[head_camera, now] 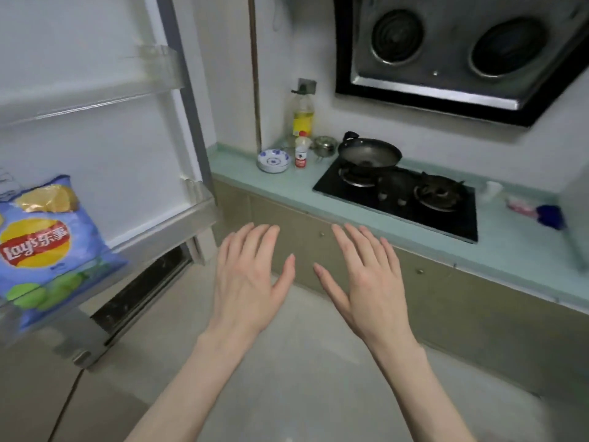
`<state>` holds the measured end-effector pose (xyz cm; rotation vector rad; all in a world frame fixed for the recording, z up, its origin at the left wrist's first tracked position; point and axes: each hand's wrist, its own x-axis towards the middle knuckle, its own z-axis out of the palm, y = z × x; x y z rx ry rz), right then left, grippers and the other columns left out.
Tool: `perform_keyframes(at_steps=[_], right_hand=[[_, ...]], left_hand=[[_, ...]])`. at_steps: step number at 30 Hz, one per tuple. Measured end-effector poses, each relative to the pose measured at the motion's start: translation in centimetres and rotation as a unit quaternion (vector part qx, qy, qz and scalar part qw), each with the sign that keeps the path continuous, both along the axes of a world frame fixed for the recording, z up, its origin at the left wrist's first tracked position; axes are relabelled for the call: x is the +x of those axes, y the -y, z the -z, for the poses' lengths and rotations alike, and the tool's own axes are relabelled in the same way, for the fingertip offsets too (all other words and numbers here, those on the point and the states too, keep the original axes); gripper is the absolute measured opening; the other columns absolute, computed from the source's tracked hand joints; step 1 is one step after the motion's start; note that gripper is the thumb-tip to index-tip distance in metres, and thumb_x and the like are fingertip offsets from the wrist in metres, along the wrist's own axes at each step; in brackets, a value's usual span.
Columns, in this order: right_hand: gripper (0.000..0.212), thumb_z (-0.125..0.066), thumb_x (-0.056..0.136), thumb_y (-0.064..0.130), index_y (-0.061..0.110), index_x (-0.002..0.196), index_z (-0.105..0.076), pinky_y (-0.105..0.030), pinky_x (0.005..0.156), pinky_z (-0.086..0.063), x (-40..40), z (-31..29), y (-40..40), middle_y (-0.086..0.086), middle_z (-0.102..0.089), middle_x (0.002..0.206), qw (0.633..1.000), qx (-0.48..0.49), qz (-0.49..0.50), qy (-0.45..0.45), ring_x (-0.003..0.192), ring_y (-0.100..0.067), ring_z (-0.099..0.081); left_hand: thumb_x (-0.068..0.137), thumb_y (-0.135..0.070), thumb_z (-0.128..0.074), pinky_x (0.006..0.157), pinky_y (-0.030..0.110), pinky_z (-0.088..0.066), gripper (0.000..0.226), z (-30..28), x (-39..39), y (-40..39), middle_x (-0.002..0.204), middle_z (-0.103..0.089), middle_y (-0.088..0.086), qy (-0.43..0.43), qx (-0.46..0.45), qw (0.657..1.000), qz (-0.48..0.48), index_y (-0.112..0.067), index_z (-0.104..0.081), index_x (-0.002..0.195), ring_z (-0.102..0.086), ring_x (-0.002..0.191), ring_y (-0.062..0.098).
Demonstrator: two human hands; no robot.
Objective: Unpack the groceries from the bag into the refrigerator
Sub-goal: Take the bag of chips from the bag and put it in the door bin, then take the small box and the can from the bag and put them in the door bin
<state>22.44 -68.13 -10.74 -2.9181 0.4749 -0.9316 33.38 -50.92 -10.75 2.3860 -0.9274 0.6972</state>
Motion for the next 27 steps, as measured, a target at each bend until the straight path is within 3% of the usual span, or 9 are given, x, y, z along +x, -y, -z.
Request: perform_keyframes(at_steps=[8, 17, 21, 27], right_hand=[[0.062, -0.043, 0.105, 0.059, 0.017, 0.15, -0.052, -0.046, 0.123, -0.032, -13.1, 1.0, 9.6, -0.005, -0.058, 0.149, 0.985, 0.023, 0.168, 0.016, 0.144, -0.025, -0.048], [0.061, -0.045, 0.104, 0.059, 0.02, 0.151, -0.051, -0.044, 0.122, -0.033, -30.6, 3.6, 19.6, -0.002, -0.057, 0.149, 0.946, 0.06, 0.315, 0.042, 0.146, -0.024, -0.046], [0.058, -0.053, 0.103, 0.052, 0.017, 0.148, -0.054, -0.044, 0.119, -0.037, -38.0, 6.4, 22.8, -0.003, -0.057, 0.149, 0.925, 0.062, 0.368, 0.069, 0.149, -0.027, -0.042], [0.056, -0.057, 0.102, 0.048, 0.016, 0.148, -0.054, -0.037, 0.121, -0.03, -45.9, 9.5, 25.5, -0.003, -0.056, 0.15, 0.891, 0.093, 0.438, 0.068, 0.15, -0.027, -0.04]], left_hand=[[0.099, -0.04, -0.056, 0.111, 0.048, -0.042, 0.047, 0.4, -8.5, 14.1, 0.132, -0.065, 0.007, -0.003, -0.011, 0.986, 0.165, -0.009, -0.063, 0.134, -0.055, 0.131, 0.03], [0.099, -0.037, -0.054, 0.112, 0.039, -0.04, 0.045, 3.3, -23.3, 28.9, 0.134, -0.064, 0.005, -0.063, -0.032, 0.941, 0.33, -0.009, -0.062, 0.134, -0.055, 0.132, 0.025], [0.099, -0.035, -0.056, 0.114, 0.04, -0.04, 0.046, 5.7, -29.4, 34.4, 0.135, -0.063, 0.006, -0.068, -0.018, 0.922, 0.38, -0.008, -0.061, 0.136, -0.054, 0.134, 0.027], [0.099, -0.037, -0.056, 0.115, 0.038, -0.038, 0.048, 8.3, -36.4, 40.2, 0.137, -0.063, 0.006, -0.079, 0.038, 0.889, 0.45, -0.009, -0.06, 0.138, -0.053, 0.136, 0.026]])
